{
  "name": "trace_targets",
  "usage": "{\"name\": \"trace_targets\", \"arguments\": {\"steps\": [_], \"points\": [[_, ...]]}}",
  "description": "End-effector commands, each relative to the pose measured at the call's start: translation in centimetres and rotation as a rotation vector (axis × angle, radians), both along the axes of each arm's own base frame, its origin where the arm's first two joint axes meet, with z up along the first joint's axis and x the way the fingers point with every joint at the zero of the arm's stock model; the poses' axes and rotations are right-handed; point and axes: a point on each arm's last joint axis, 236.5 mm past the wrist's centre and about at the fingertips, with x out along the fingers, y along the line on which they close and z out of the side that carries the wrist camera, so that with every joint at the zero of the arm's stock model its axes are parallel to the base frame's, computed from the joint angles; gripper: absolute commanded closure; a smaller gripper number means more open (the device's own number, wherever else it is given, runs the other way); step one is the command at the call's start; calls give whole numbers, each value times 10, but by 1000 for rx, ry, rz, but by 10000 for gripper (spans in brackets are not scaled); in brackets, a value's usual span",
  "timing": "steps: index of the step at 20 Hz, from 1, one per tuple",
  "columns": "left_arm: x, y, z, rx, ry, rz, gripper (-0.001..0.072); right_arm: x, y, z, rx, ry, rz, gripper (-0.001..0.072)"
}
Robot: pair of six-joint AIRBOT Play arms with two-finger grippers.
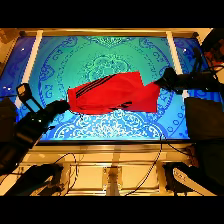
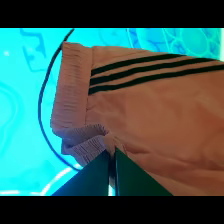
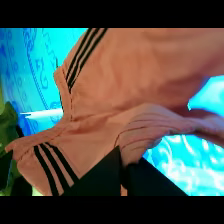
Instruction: Fold the clothes and pants, and hang the long-sleeved shirts on hangers.
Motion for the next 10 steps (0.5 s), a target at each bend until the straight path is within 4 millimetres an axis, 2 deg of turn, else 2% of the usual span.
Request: {"name": "trace_targets", "arguments": {"steps": [1, 5, 8, 10], "points": [[30, 9, 15, 43, -53, 68, 697, 48, 7, -7, -18, -38, -1, 703], [50, 18, 29, -15, -106, 123, 696, 98, -2, -18, -2, -74, -91, 703], [71, 7, 36, -134, -173, 110, 696, 117, -3, -42, 8, -51, -132, 703], [86, 6, 30, -181, -187, 107, 696, 131, -7, -52, 29, -45, -192, 703]]}}
